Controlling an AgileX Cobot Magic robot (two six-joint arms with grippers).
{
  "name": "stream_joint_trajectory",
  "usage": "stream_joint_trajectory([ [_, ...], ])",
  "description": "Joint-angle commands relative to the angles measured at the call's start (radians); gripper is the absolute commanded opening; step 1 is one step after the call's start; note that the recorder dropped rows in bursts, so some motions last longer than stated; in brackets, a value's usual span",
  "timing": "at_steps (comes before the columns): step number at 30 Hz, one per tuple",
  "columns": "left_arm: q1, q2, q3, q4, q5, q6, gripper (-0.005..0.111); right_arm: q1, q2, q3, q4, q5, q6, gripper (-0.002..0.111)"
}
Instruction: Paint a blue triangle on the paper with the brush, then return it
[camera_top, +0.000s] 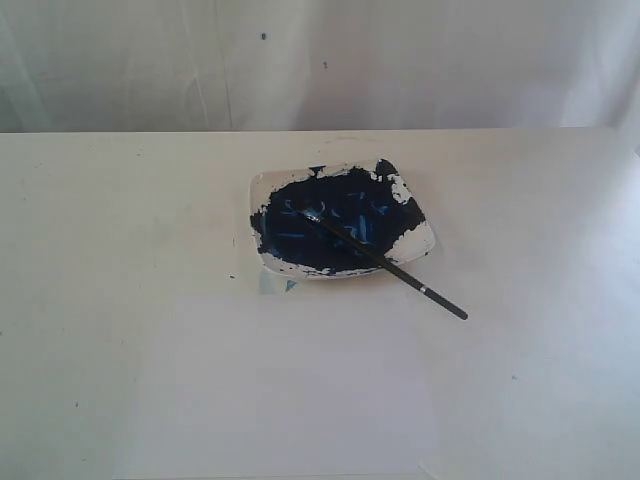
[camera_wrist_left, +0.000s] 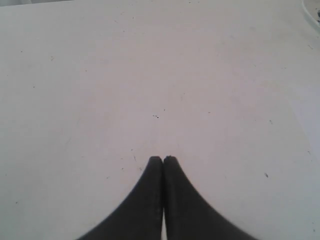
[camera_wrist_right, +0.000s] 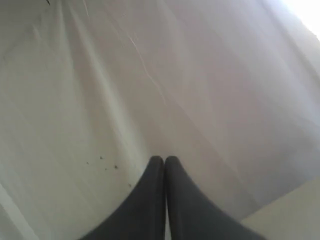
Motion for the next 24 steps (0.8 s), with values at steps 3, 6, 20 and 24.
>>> stream_joint_trajectory([
  [3, -0.004, -0.004, 0.005, -0.01, -0.002, -0.009, 0.0, 0.0, -0.002, -0.026, 0.001, 0.098, 0.107, 0.0],
  [6, -0.004, -0.004, 0.005, -0.01, -0.002, -0.009, 0.0, 0.0, 0.033, -0.105, -0.02, 0.322, 0.09, 0.0],
  [20, -0.004, -0.004, 0.005, -0.01, -0.002, -0.009, 0.0, 0.099, 0.73, -0.569, 0.6, 0.85, -1.071, 0.0],
  [24, -0.004, -0.004, 0.005, -0.01, -0.002, -0.009, 0.0, 0.132, 0.918, -0.68, 0.73, 0.959, -1.274, 0.0],
])
